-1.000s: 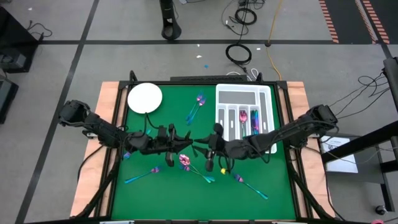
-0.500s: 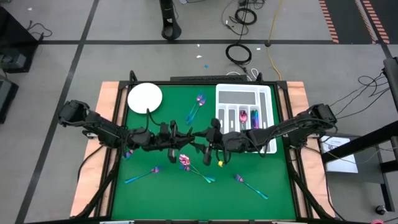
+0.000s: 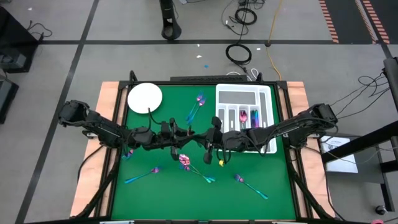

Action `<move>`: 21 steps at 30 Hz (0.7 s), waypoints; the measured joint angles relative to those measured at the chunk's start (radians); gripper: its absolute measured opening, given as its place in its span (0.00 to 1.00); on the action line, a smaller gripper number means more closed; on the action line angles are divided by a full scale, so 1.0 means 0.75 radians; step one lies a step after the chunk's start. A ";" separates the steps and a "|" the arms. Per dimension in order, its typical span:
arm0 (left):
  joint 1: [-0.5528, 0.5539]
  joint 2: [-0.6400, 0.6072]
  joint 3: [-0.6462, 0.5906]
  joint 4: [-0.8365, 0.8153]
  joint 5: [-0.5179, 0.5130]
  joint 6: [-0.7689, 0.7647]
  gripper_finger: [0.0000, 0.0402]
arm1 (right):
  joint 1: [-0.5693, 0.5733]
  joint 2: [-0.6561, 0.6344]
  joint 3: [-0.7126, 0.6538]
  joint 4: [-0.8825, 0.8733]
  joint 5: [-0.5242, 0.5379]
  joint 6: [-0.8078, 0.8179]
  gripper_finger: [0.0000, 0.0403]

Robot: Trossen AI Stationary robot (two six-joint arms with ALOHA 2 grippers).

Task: Sort silverware
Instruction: Put the blue spoon into the white cutlery tray

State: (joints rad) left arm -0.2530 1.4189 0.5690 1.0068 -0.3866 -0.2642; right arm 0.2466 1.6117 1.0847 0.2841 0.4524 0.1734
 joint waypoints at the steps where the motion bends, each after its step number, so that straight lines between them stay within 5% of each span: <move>1: 0.002 0.000 0.000 -0.018 -0.009 0.025 0.27 | -0.009 -0.013 0.000 -0.031 0.000 0.008 0.01; 11: 0.010 -0.094 -0.001 -0.291 -0.282 0.186 0.48 | -0.123 -0.289 0.001 -0.578 0.026 0.282 0.00; 21: -0.041 -0.125 -0.206 -0.360 -0.613 0.080 0.49 | -0.264 -0.463 -0.169 -1.221 0.002 0.998 0.00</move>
State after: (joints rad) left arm -0.2836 1.3253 0.4144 0.7365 -0.8466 -0.2039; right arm 0.0484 1.2643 0.9582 -0.6316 0.4543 0.9216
